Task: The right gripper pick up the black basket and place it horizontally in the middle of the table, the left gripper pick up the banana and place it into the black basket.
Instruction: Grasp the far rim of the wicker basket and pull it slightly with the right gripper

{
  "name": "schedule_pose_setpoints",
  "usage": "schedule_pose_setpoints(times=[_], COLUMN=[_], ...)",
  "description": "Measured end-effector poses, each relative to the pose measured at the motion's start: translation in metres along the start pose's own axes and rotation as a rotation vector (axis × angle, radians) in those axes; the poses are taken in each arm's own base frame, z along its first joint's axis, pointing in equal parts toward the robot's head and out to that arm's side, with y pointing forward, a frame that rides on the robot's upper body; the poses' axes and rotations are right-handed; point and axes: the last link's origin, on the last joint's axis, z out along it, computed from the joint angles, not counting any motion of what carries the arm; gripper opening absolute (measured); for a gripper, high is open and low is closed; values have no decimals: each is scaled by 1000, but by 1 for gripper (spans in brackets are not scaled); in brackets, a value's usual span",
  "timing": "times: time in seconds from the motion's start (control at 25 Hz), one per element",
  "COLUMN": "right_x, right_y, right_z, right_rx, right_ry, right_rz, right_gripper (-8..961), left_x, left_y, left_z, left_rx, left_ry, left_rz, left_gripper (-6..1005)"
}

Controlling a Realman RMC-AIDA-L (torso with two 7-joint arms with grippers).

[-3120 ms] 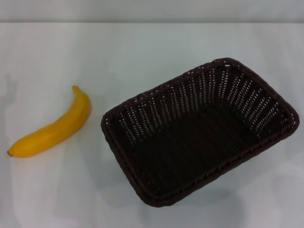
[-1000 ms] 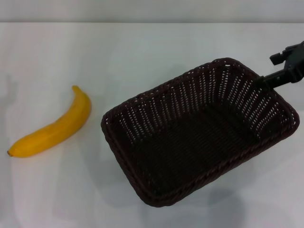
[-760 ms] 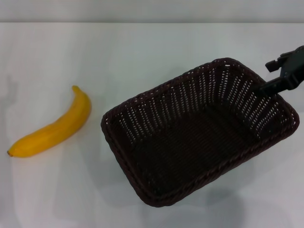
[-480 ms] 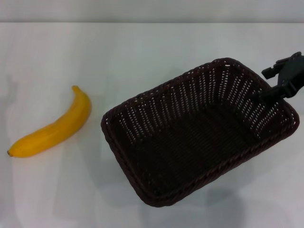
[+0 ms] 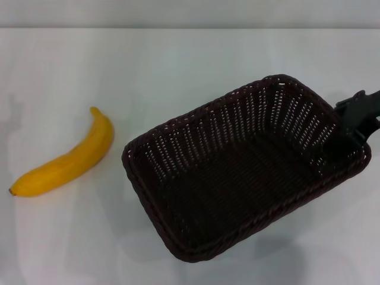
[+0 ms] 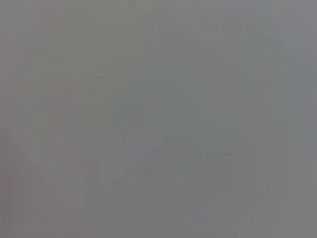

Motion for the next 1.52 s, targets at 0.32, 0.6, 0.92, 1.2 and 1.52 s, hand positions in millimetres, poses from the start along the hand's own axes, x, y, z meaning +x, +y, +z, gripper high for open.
schedule_pose_setpoints(times=[0.32, 0.6, 0.92, 1.2, 1.52], right_x=[-4, -8, -9, -11, -15], right_y=[-1, -2, -6, -6, -2], right_z=[8, 9, 9, 9, 8], right_rx=[-25, -23, 26, 44, 43], right_ry=[29, 34, 74, 116, 130], right_rz=[-10, -13, 6, -12, 18], right_gripper=[797, 753, 704, 425, 347], left_x=[0, 0, 1, 1, 1], left_y=[0, -1, 1, 1, 0], left_z=[-1, -2, -1, 0, 0], left_rx=[-1, 0, -6, -6, -5], left_ry=[-2, 0, 5, 6, 3], left_rz=[0, -5, -7, -8, -8], left_gripper=[889, 889, 889, 889, 889])
